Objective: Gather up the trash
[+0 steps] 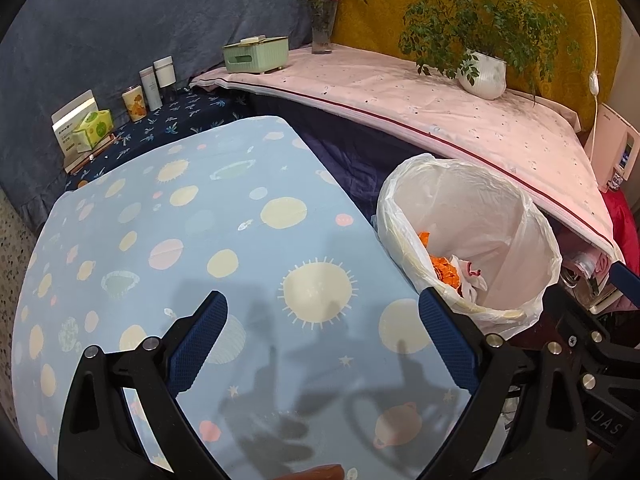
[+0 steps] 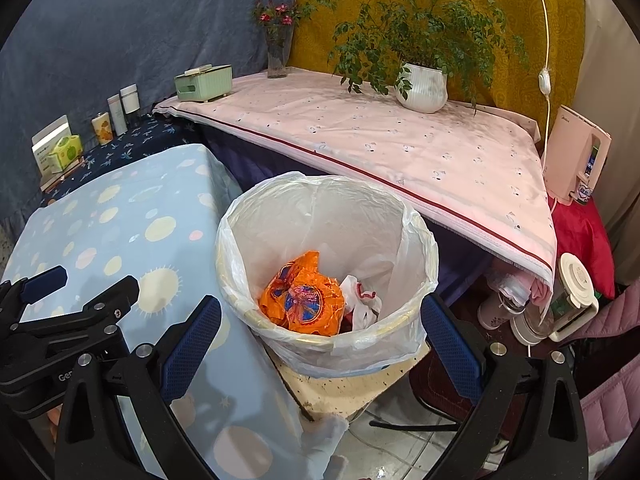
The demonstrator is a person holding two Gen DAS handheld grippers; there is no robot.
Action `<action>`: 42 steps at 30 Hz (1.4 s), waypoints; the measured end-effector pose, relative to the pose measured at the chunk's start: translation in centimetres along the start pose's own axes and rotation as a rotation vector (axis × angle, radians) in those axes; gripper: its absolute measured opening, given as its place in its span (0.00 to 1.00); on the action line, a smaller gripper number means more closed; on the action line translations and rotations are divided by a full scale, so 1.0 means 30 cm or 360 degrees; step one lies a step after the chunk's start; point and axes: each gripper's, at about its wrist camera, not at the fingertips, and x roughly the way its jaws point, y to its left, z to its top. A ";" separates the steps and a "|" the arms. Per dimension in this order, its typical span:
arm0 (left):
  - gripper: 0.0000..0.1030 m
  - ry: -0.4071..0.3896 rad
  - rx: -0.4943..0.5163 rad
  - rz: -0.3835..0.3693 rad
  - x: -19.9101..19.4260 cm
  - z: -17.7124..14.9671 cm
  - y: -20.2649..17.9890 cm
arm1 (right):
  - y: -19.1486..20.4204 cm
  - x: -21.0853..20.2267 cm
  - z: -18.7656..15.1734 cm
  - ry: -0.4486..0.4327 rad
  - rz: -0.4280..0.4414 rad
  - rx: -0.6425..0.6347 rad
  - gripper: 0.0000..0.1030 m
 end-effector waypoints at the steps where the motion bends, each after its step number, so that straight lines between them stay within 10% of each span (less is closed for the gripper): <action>1: 0.89 -0.0002 0.0000 0.0000 -0.001 -0.002 -0.002 | 0.000 -0.001 -0.004 0.0001 0.0001 0.0000 0.93; 42: 0.89 0.0014 0.0008 -0.0017 0.001 -0.017 -0.001 | -0.016 0.007 -0.024 0.0012 -0.0004 -0.0009 0.93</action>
